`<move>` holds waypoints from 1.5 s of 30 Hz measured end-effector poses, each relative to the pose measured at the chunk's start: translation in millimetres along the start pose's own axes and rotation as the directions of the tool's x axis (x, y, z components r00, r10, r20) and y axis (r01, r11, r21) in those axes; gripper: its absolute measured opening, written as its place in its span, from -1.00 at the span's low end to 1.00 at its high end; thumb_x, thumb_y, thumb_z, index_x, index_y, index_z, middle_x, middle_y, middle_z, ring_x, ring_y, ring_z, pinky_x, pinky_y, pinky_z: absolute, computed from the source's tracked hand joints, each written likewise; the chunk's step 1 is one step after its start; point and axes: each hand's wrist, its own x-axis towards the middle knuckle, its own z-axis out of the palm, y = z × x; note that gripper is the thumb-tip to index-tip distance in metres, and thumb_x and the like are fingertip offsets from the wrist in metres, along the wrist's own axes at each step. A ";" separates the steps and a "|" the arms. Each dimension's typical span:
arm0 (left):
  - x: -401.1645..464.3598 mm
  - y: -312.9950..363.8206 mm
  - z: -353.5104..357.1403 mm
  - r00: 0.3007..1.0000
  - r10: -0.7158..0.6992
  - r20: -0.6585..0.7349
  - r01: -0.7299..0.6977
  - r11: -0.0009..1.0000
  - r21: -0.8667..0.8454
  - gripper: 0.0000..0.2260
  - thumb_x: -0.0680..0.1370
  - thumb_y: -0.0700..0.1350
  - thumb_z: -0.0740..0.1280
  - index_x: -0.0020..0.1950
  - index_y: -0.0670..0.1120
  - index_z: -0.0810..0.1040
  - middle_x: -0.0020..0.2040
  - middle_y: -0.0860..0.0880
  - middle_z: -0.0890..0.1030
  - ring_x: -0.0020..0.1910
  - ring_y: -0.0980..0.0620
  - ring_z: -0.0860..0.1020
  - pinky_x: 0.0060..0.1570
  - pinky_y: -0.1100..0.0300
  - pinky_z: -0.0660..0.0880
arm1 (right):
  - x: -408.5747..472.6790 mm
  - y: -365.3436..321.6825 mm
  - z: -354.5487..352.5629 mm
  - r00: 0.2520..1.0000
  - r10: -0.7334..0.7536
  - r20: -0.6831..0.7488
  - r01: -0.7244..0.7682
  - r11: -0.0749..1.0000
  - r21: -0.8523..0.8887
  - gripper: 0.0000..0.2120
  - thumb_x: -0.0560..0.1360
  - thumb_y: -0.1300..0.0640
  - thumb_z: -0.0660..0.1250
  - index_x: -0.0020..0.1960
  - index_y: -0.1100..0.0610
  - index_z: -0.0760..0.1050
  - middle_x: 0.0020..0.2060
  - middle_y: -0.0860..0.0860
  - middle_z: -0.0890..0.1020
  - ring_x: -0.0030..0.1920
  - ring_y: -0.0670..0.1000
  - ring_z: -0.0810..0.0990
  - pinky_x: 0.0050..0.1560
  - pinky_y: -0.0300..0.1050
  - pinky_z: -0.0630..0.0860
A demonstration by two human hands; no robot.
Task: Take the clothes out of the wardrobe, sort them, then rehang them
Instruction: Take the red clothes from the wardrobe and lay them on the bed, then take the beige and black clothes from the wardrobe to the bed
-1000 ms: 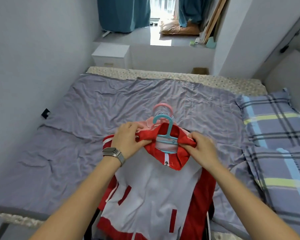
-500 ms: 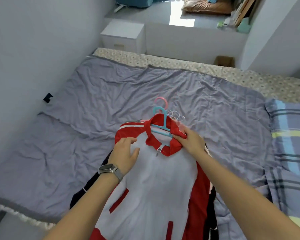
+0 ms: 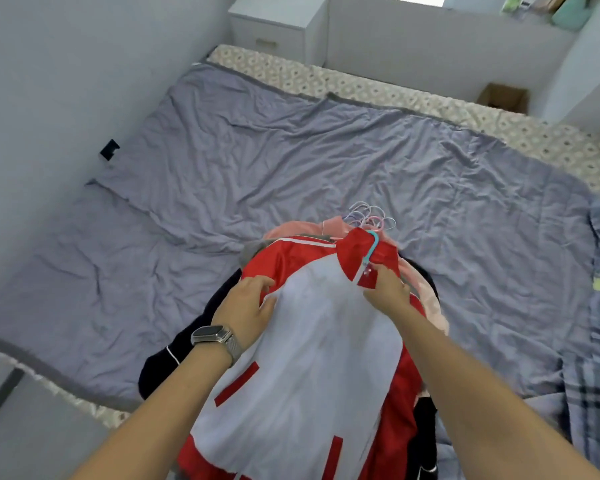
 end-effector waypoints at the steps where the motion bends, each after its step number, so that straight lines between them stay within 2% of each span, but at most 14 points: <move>1: -0.3 -1.2 0.7 1.000 -0.006 0.018 0.006 1.000 0.004 -0.74 0.53 -0.15 0.27 0.22 -0.10 0.49 0.08 -0.05 0.55 0.06 -0.02 0.51 0.08 0.14 0.44 | -3.7 -1.7 5.3 0.999 0.009 0.036 -0.009 1.000 0.010 -0.48 0.40 0.12 0.34 0.35 0.07 0.36 0.24 0.07 0.51 0.28 0.16 0.46 0.27 0.10 0.38; 8: -17.4 -16.1 -3.2 0.984 -0.042 0.175 0.036 0.999 0.039 -0.66 0.55 -0.14 0.24 0.32 0.05 0.41 0.03 0.02 0.58 -0.02 0.07 0.54 0.02 0.17 0.48 | -45.8 -13.0 13.2 0.950 -0.067 0.306 0.013 0.985 0.174 -0.50 0.49 0.18 0.35 0.40 0.13 0.31 0.29 0.12 0.46 0.15 0.08 0.51 -0.02 -0.20 0.46; 10: -27.6 -23.4 -12.1 0.988 -0.056 0.146 0.058 0.998 -0.010 -0.67 0.54 -0.13 0.25 0.28 0.11 0.44 -0.10 0.08 0.60 -0.18 0.16 0.53 -0.11 0.26 0.46 | -68.1 -15.8 1.2 0.968 -0.061 0.242 -0.010 0.959 0.283 -0.53 0.49 0.16 0.36 0.37 0.10 0.34 0.24 0.08 0.50 0.07 0.03 0.51 -0.13 -0.21 0.46; 12: -38.5 -28.7 -23.7 0.994 -0.066 0.085 0.073 0.994 -0.076 -0.67 0.52 -0.16 0.28 0.26 0.10 0.47 -0.16 0.12 0.58 -0.23 0.21 0.50 -0.14 0.36 0.37 | -91.9 -16.1 -11.6 0.994 -0.051 0.101 0.009 0.929 0.371 -0.57 0.48 0.15 0.37 0.32 0.08 0.38 0.17 0.04 0.55 0.11 0.02 0.52 -0.05 -0.16 0.48; 17: -84.8 -42.0 -60.9 0.997 -0.074 -0.021 0.070 0.984 -0.161 -0.65 0.53 -0.17 0.30 0.31 0.02 0.44 -0.19 0.17 0.54 -0.30 0.13 0.52 -0.15 0.23 0.44 | -162.0 -36.0 -22.5 0.988 -0.146 -0.050 0.154 0.905 0.397 -0.64 0.48 0.14 0.37 0.26 0.02 0.43 0.05 -0.01 0.57 0.04 0.02 0.55 0.02 -0.19 0.44; 22: -151.9 -63.8 -89.3 0.990 -0.096 -0.102 0.072 0.973 -0.220 -0.65 0.55 -0.15 0.27 0.35 -0.04 0.41 -0.18 0.19 0.50 -0.32 0.15 0.49 -0.15 0.27 0.37 | -229.9 -89.2 -1.2 0.954 -0.293 -0.058 0.293 0.881 0.371 -0.70 0.52 0.15 0.30 0.21 -0.10 0.47 -0.03 -0.07 0.57 -0.15 -0.11 0.56 -0.22 -0.31 0.42; 24: -190.8 -77.9 -103.1 0.982 -0.130 -0.136 0.089 0.957 -0.277 -0.66 0.56 -0.16 0.26 0.33 -0.05 0.41 -0.15 0.13 0.51 -0.32 0.16 0.49 -0.15 0.31 0.36 | -262.1 -115.3 15.5 0.948 -0.312 -0.058 0.306 0.851 0.428 -0.72 0.51 0.13 0.29 0.20 -0.08 0.47 -0.05 -0.09 0.60 -0.09 -0.08 0.58 -0.15 -0.29 0.48; 27: -263.4 -115.0 -128.0 0.956 -0.227 -0.186 0.145 0.916 -0.374 -0.67 0.56 -0.14 0.26 0.32 -0.01 0.42 -0.15 0.13 0.52 -0.28 0.15 0.52 -0.14 0.29 0.41 | -317.2 -159.0 52.5 0.939 -0.344 -0.007 0.297 0.801 0.520 -0.74 0.51 0.10 0.29 0.19 -0.05 0.47 -0.07 -0.08 0.61 0.01 -0.01 0.61 0.08 -0.04 0.57; 29: -319.7 -147.8 -142.5 0.924 -0.311 -0.221 0.199 0.887 -0.416 -0.69 0.56 -0.12 0.26 0.30 0.03 0.43 -0.14 0.15 0.53 -0.20 0.11 0.54 -0.04 0.22 0.45 | -355.8 -191.5 82.6 0.909 -0.415 0.032 0.335 0.776 0.534 -0.75 0.51 0.10 0.29 0.18 -0.03 0.48 -0.09 -0.06 0.62 -0.02 -0.01 0.62 0.03 0.01 0.59; 32: -409.1 -196.3 -160.4 0.838 -0.452 -0.305 0.271 0.831 -0.485 -0.70 0.55 -0.13 0.27 0.28 0.03 0.45 -0.12 0.11 0.54 -0.17 0.13 0.51 0.00 0.23 0.47 | -415.4 -242.7 137.8 0.850 -0.512 0.128 0.374 0.755 0.538 -0.75 0.50 0.12 0.29 0.17 -0.03 0.49 -0.16 -0.05 0.62 -0.11 0.04 0.61 -0.14 0.01 0.60; 36: -529.6 -239.3 -170.4 0.652 -0.663 -0.368 0.342 0.690 -0.638 -0.72 0.55 -0.14 0.27 0.26 0.03 0.44 -0.14 0.14 0.51 -0.38 0.22 0.48 -0.35 0.45 0.38 | -500.4 -303.9 215.6 0.711 -0.650 0.269 0.458 0.718 0.525 -0.72 0.50 0.13 0.29 0.22 0.05 0.48 -0.19 -0.03 0.57 -0.06 0.14 0.62 0.05 0.08 0.54; 39: -618.1 -257.9 -166.6 0.472 -0.786 -0.398 0.352 0.583 -0.732 -0.70 0.55 -0.14 0.28 0.28 0.02 0.43 -0.11 0.12 0.53 -0.32 0.14 0.58 -0.38 0.43 0.39 | -572.1 -340.0 260.8 0.547 -0.726 0.418 0.498 0.683 0.534 -0.74 0.55 0.21 0.27 0.23 0.12 0.44 -0.23 -0.04 0.51 -0.18 0.04 0.57 -0.10 -0.02 0.52; 41: -672.9 -262.8 -159.0 0.334 -0.862 -0.382 0.323 0.485 -0.812 -0.70 0.55 -0.14 0.27 0.28 0.05 0.42 -0.11 0.15 0.53 -0.41 0.24 0.56 -0.42 0.45 0.39 | -616.9 -355.2 285.1 0.426 -0.740 0.521 0.518 0.672 0.530 -0.75 0.56 0.24 0.26 0.24 0.13 0.41 -0.21 -0.02 0.51 -0.23 -0.02 0.56 -0.19 -0.13 0.48; 45: -763.1 -250.3 -130.6 0.046 -0.941 -0.334 0.225 0.336 -0.915 -0.71 0.55 -0.14 0.28 0.26 0.05 0.43 -0.10 0.14 0.53 -0.45 0.28 0.55 -0.38 0.47 0.40 | -696.6 -359.8 323.1 0.200 -0.703 0.682 0.550 0.657 0.516 -0.72 0.56 0.15 0.28 0.26 0.04 0.41 -0.02 0.00 0.61 -0.08 0.01 0.64 -0.07 -0.08 0.56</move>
